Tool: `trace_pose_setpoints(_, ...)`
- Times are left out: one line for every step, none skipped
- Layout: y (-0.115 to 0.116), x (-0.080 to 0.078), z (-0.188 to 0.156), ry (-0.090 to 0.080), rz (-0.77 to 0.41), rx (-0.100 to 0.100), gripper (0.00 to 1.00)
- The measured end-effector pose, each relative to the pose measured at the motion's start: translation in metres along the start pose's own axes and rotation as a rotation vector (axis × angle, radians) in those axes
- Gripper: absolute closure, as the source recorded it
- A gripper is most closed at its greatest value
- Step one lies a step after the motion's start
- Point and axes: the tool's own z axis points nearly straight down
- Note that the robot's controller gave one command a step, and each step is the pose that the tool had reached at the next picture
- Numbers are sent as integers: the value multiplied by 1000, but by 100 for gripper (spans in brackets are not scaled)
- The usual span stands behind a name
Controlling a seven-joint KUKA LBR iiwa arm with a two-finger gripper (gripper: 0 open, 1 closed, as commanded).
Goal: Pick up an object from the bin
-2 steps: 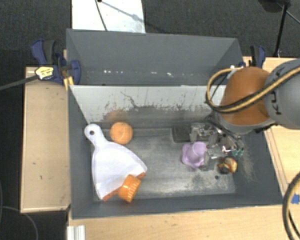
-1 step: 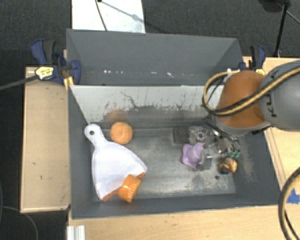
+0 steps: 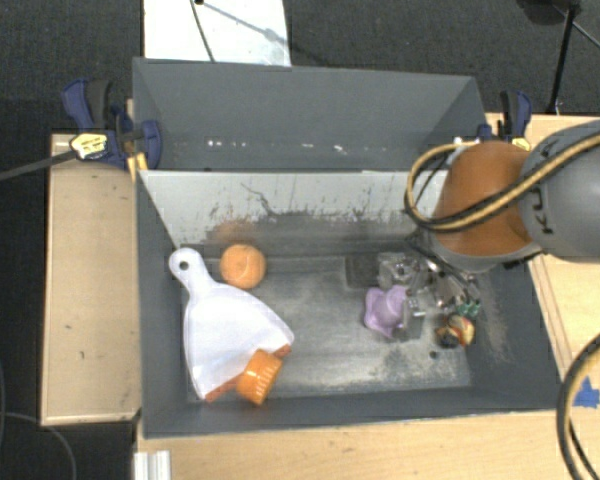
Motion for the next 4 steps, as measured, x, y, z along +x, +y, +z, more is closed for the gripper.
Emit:
trace_pose_setpoints(-16, -1, -58, 9, -10, -2, 100)
trace_pose_setpoints(-12, -2, -88, 0, -25, 1, 100)
trace_pose_setpoints(-10, 1, -93, 8, -45, -1, 100)
trace_pose_setpoints(-9, 10, -141, 12, -54, -3, 100)
